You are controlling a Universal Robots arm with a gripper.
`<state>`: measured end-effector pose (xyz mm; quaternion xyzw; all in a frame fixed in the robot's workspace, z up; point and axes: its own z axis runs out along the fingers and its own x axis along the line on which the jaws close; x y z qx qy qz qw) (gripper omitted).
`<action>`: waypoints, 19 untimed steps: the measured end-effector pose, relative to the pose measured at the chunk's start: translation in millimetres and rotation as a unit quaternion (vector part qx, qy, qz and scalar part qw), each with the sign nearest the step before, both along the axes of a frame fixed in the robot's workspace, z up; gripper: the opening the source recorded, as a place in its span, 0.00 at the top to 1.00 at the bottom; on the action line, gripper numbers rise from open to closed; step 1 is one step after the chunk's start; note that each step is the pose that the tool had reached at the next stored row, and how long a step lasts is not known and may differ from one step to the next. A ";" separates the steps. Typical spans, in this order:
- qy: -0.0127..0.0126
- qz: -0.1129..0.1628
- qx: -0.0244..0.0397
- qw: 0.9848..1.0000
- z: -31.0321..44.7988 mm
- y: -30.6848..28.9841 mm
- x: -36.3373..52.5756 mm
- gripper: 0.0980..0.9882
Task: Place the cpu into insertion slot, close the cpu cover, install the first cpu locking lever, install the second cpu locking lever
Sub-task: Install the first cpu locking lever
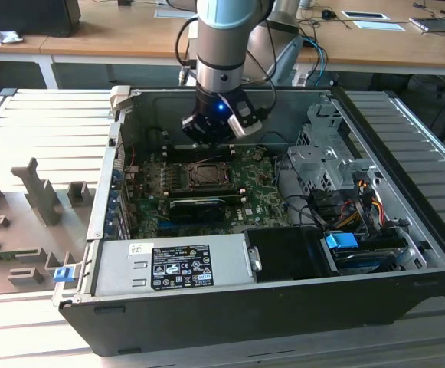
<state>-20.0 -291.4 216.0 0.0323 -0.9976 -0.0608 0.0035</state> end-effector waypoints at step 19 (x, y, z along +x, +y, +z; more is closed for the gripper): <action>0.008 0.004 0.001 1.000 -11.7 0.1 8.4 0.99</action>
